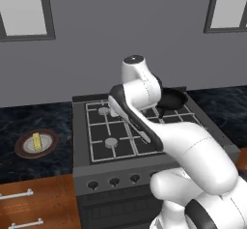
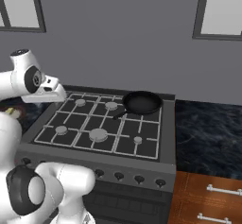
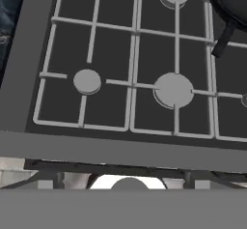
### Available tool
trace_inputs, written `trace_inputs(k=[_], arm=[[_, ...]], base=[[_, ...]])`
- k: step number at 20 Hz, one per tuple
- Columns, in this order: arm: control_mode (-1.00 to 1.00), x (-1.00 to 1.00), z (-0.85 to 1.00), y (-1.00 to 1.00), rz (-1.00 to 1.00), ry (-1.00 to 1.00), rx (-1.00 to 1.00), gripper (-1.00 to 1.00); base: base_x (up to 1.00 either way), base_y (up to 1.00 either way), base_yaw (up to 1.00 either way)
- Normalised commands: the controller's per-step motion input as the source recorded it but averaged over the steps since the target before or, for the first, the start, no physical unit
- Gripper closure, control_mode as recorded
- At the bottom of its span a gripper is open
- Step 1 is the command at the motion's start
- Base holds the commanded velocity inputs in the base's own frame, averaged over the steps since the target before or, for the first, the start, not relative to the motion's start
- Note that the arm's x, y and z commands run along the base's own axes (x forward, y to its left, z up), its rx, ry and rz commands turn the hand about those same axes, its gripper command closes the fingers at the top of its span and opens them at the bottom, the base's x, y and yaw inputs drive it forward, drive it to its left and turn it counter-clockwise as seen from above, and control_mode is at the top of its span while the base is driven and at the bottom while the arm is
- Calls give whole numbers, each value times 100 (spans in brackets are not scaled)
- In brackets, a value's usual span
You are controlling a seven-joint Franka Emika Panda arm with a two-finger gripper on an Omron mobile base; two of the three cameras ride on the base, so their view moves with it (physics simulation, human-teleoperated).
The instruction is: Pick up the butter stick and place it in the pan. Then turn on the burner for the pan.
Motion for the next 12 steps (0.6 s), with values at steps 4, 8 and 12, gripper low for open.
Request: trace_inputs(k=[4,8,12], arm=[[-100,-7,-14,78,1,9,-8,-100],[-100,0,0,100,0,12,-5,-100],[-100,0,0,100,0,9,-5,-100]], base=[[0,0,0],[0,0,0],[0,0,0]])
